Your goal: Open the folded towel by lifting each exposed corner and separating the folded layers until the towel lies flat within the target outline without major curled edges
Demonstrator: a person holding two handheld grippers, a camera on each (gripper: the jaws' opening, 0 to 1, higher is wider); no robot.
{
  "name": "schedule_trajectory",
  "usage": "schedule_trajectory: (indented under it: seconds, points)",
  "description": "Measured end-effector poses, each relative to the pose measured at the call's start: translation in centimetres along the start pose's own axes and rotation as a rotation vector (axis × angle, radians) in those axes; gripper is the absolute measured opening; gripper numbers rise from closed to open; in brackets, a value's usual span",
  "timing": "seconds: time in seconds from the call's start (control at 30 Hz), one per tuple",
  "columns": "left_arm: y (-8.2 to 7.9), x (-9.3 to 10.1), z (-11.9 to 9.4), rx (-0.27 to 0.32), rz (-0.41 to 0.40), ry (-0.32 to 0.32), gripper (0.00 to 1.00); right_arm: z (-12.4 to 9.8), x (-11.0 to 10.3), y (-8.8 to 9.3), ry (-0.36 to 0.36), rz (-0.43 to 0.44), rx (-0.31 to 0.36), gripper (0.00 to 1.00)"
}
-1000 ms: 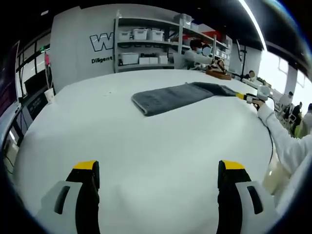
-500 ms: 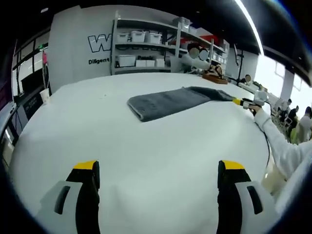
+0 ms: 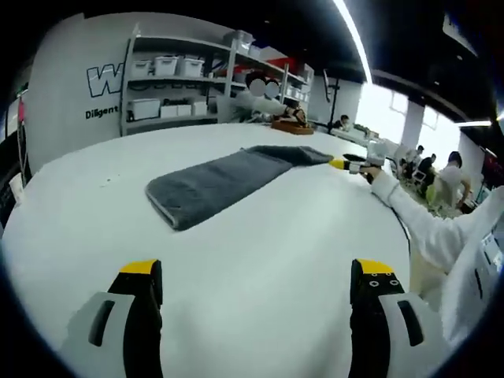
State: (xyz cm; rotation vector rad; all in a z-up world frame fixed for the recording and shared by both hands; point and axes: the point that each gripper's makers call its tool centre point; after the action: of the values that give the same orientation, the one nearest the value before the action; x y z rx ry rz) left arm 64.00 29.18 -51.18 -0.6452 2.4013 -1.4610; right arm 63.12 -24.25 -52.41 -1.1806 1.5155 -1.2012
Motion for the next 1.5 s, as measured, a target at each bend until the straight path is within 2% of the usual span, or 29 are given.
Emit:
schedule_trajectory:
  seconds: [0.1,0.2,0.27,0.3,0.37,0.4,0.47,0.57,0.63,0.8,0.93,1.13,1.3,1.4,1.5]
  points:
    - [0.3,-2.1,1.5,-0.004,-0.002,0.016,0.97,-0.1,0.1,0.0,0.005,0.004,-0.001,0.99]
    - [0.3,-3.4,2.7,0.001,-0.004,0.047,0.97,0.0,0.2,0.1,0.006,0.008,-0.004,0.99]
    - [-0.3,-3.4,3.4,0.045,-0.02,0.11,0.97,0.1,0.2,0.2,0.008,0.003,-0.009,0.99]
    - [-0.8,-3.3,3.9,0.081,-0.052,0.162,0.97,0.1,0.2,0.3,0.008,0.0,-0.012,0.99]
    - [-1.0,-3.8,4.4,0.11,-0.084,0.183,0.95,0.1,0.1,0.4,0.007,-0.001,-0.016,0.99]
    - [-1.0,-4.3,4.8,0.117,-0.106,0.183,0.96,0.1,0.1,0.4,0.007,-0.002,-0.016,0.99]
    - [-0.7,-5.0,5.4,0.114,-0.098,0.176,0.96,0.1,0.2,0.4,0.009,-0.003,-0.017,0.99]
    - [0.0,-6.5,6.4,0.085,-0.053,0.12,0.95,0.1,0.2,0.5,0.011,0.0,-0.017,0.99]
    - [0.1,-6.9,7.0,0.083,-0.048,0.109,0.92,0.1,0.2,0.5,0.012,-0.001,-0.018,0.99]
    - [-0.4,-6.6,8.0,0.117,-0.038,0.125,0.84,0.1,0.2,0.5,0.01,-0.007,-0.018,0.99]
    - [-0.1,-6.7,8.8,0.101,0.013,0.107,0.82,0.1,0.1,0.4,0.01,-0.006,-0.016,0.99]
    - [-0.1,-7.2,9.0,0.11,-0.013,0.105,0.8,0.2,0.1,0.4,0.008,-0.009,-0.016,0.99]
    - [0.0,-7.6,9.1,0.105,0.012,0.087,0.76,0.3,0.1,0.4,0.008,-0.012,-0.017,0.99]
    - [0.2,-7.8,9.2,0.101,0.034,0.07,0.72,0.3,0.2,0.5,0.009,-0.011,-0.019,0.99]
    - [0.3,-8.2,9.4,0.096,0.057,0.049,0.64,0.3,0.3,0.5,0.012,-0.011,-0.019,0.99]
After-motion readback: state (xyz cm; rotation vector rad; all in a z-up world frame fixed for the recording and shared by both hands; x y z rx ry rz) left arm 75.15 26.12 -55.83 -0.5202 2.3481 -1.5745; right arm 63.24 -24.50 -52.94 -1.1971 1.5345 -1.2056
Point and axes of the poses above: the point that each gripper's makers call its tool centre point, and the gripper's own axes: z roughly forward along the fingers, x roughly to its right, y roughly out of its underside, and after that the axes turned 9 degrees about z, right-handed
